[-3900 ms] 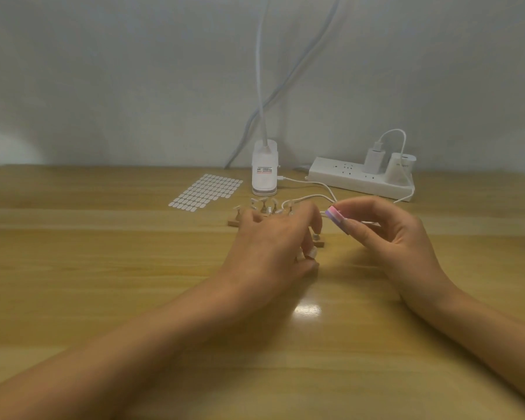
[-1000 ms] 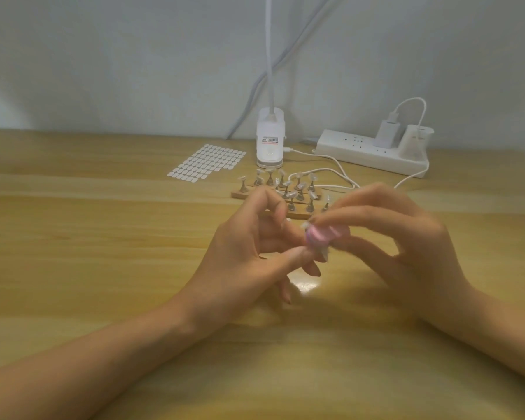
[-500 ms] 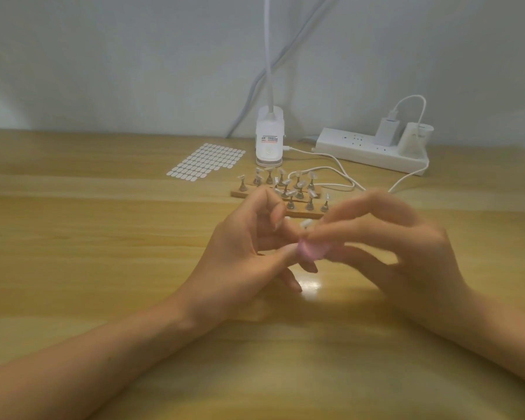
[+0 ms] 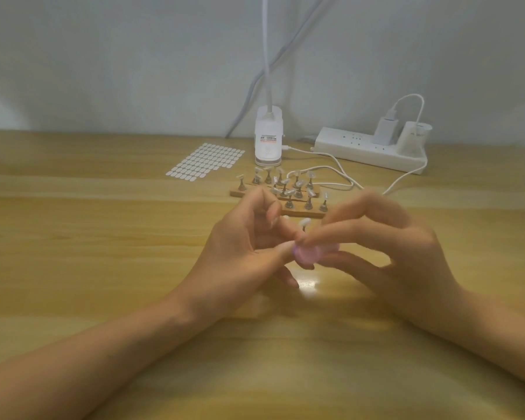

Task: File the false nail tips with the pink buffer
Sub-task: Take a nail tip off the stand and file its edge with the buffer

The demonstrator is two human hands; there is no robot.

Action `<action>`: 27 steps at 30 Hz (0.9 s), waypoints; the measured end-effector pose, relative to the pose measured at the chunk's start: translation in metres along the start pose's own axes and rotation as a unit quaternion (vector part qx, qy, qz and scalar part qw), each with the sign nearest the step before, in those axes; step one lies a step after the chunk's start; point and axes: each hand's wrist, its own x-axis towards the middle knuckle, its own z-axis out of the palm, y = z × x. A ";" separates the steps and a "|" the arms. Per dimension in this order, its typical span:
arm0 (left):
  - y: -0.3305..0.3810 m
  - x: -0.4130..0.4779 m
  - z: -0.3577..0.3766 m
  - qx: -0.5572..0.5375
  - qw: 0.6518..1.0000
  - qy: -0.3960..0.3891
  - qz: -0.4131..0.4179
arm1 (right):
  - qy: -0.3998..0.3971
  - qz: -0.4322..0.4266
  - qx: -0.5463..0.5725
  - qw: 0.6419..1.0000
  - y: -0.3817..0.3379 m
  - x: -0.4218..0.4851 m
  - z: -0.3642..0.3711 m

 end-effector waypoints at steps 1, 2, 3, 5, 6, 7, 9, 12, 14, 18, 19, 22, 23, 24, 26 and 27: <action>0.000 0.000 0.000 0.002 1.000 0.002 -0.001 | -0.001 0.000 0.002 1.000 0.000 0.000 0.000; 0.000 0.000 0.000 0.002 1.000 0.005 -0.002 | 0.005 0.009 -0.002 1.000 0.002 0.001 -0.001; 0.000 0.000 0.000 0.001 1.000 0.008 -0.003 | 0.013 0.019 -0.006 1.000 0.003 0.002 -0.002; 0.001 0.000 0.000 0.004 1.000 0.009 -0.002 | 0.013 0.012 -0.008 1.000 0.001 0.001 -0.002; 0.000 0.000 0.000 0.006 1.000 0.009 -0.002 | 0.004 -0.002 -0.005 1.000 0.000 0.000 -0.001; 0.000 0.000 0.000 0.006 1.000 0.008 -0.003 | -0.003 -0.010 -0.001 1.000 -0.001 0.000 0.000; 0.001 0.000 0.000 -0.002 1.000 0.011 -0.007 | 0.006 0.005 -0.007 1.000 0.000 0.000 -0.002; 0.002 0.000 0.001 -0.004 1.000 0.012 -0.011 | 0.003 0.006 -0.006 1.000 -0.002 0.001 0.000; 0.001 0.001 0.000 -0.004 1.000 0.015 -0.016 | -0.014 -0.019 0.003 1.000 -0.003 0.001 0.002; 0.003 0.000 0.000 -0.021 0.999 0.015 -0.021 | 0.021 0.022 -0.012 0.999 0.002 0.002 -0.003; 0.004 0.000 0.001 -0.026 0.999 0.011 -0.020 | 0.017 0.014 -0.009 1.000 0.001 0.002 -0.002; 0.003 -0.001 0.002 -0.028 0.999 0.003 -0.019 | 0.004 0.001 0.002 1.000 0.001 0.001 -0.002; 0.003 -0.001 0.002 -0.030 0.999 0.003 -0.019 | 0.013 0.015 -0.004 1.000 0.002 0.002 -0.003; 0.003 0.000 0.001 -0.033 0.999 0.004 -0.020 | 0.019 0.026 -0.007 0.999 0.003 0.002 -0.004; 0.002 0.000 0.001 -0.036 0.999 0.007 -0.021 | 0.006 0.012 -0.001 1.000 0.001 0.002 -0.003; 0.001 0.000 0.000 -0.037 0.999 0.009 -0.023 | -0.005 -0.002 0.003 1.000 -0.001 0.001 -0.001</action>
